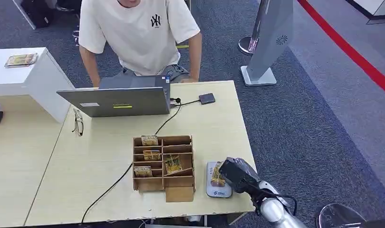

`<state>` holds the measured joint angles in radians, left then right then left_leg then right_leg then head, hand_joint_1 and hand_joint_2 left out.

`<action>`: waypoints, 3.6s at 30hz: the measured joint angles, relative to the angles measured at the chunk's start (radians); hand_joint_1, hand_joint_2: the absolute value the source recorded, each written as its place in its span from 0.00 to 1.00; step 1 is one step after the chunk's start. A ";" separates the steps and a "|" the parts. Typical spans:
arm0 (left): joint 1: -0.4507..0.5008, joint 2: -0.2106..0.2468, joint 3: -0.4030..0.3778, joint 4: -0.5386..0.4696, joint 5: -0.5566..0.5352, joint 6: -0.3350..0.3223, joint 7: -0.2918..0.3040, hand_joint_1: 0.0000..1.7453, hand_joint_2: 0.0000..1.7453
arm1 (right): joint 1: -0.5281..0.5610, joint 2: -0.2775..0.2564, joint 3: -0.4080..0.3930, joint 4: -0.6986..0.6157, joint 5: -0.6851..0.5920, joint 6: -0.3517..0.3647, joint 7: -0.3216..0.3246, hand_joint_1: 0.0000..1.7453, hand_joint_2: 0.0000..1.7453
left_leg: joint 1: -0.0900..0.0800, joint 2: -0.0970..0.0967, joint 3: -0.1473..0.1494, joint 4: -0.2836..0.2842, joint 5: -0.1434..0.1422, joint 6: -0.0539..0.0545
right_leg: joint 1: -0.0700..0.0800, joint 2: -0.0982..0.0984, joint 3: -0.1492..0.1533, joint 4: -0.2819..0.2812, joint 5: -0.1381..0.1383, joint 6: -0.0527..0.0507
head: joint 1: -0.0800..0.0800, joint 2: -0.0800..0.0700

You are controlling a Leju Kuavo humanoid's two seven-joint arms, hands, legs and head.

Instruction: Pass the card to the sensor for recognition and then transmit it.

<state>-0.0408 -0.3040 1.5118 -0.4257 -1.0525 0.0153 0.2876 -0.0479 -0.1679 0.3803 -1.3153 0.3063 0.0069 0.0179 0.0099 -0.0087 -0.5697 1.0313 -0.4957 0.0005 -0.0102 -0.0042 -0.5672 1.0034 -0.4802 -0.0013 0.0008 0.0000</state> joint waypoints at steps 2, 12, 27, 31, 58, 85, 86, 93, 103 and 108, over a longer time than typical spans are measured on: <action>0.000 0.000 0.000 0.000 0.002 0.000 0.002 0.00 0.00 | -0.001 0.000 0.001 0.000 0.005 0.000 0.002 1.00 1.00 | 0.000 0.000 0.000 0.000 0.000 0.000 | 0.000 0.000 0.000 0.000 0.000 0.000 | 0.000 0.000; 0.000 -0.002 0.000 0.000 0.008 -0.005 0.005 0.00 0.00 | -0.004 -0.005 0.008 0.000 0.008 -0.001 0.004 1.00 1.00 | 0.000 0.000 0.000 0.000 0.000 0.000 | 0.000 0.000 0.000 0.000 0.000 0.000 | 0.000 0.000; 0.000 -0.005 0.000 0.000 0.013 -0.006 0.013 0.00 0.00 | -0.005 -0.005 0.013 0.000 0.022 -0.003 0.014 1.00 1.00 | 0.000 0.000 0.000 0.000 0.000 0.000 | 0.000 0.000 0.000 0.000 0.000 0.000 | 0.000 0.000; 0.000 -0.009 0.000 0.000 0.014 -0.009 0.015 0.00 0.00 | -0.005 -0.005 0.014 0.000 0.023 -0.004 0.014 1.00 1.00 | 0.000 0.000 0.000 0.000 0.000 0.000 | 0.000 0.000 0.000 0.000 0.000 0.000 | 0.000 0.000; 0.000 -0.016 0.000 0.000 0.020 -0.010 0.016 0.00 0.00 | -0.004 -0.005 0.016 0.000 0.023 -0.007 0.014 1.00 1.00 | 0.000 0.000 0.000 0.000 0.000 0.000 | 0.000 0.000 0.000 0.000 0.000 0.000 | 0.000 0.000; 0.000 -0.016 0.000 -0.001 0.020 -0.013 0.017 0.00 0.00 | -0.004 -0.005 0.016 0.000 0.023 -0.007 0.015 1.00 1.00 | 0.000 0.000 0.000 0.000 0.000 0.000 | 0.000 0.000 0.000 0.000 0.000 0.000 | 0.000 0.000; 0.000 -0.016 0.000 -0.001 0.020 -0.013 0.017 0.00 0.00 | -0.004 -0.005 0.016 0.000 0.023 -0.007 0.015 1.00 1.00 | 0.000 0.000 0.000 0.000 0.000 0.000 | 0.000 0.000 0.000 0.000 0.000 0.000 | 0.000 0.000; 0.000 -0.016 0.000 -0.001 0.020 -0.013 0.017 0.00 0.00 | -0.004 -0.005 0.016 0.000 0.023 -0.006 0.015 1.00 1.00 | 0.000 0.000 0.000 0.000 0.000 0.000 | 0.000 0.000 0.000 0.000 0.000 0.000 | 0.000 0.000; 0.000 -0.016 0.000 -0.001 0.020 -0.013 0.017 0.00 0.00 | -0.004 -0.005 0.016 0.000 0.023 -0.007 0.014 1.00 1.00 | 0.000 0.000 0.000 0.000 0.000 0.000 | 0.000 0.000 0.000 0.000 0.000 0.000 | 0.000 0.000; 0.000 -0.016 0.000 -0.001 0.020 -0.013 0.017 0.00 0.00 | -0.004 -0.005 0.016 0.000 0.023 -0.008 0.014 1.00 1.00 | 0.000 0.000 0.000 0.000 0.000 0.000 | 0.000 0.000 0.000 0.000 0.000 0.000 | 0.000 0.000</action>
<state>-0.0407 -0.3201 1.5122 -0.4265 -1.0323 0.0019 0.3044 -0.0521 -0.1728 0.3960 -1.3153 0.3292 -0.0011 0.0324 0.0098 -0.0087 -0.5694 1.0315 -0.4957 0.0005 -0.0103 -0.0042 -0.5670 1.0034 -0.4801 -0.0012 0.0008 0.0000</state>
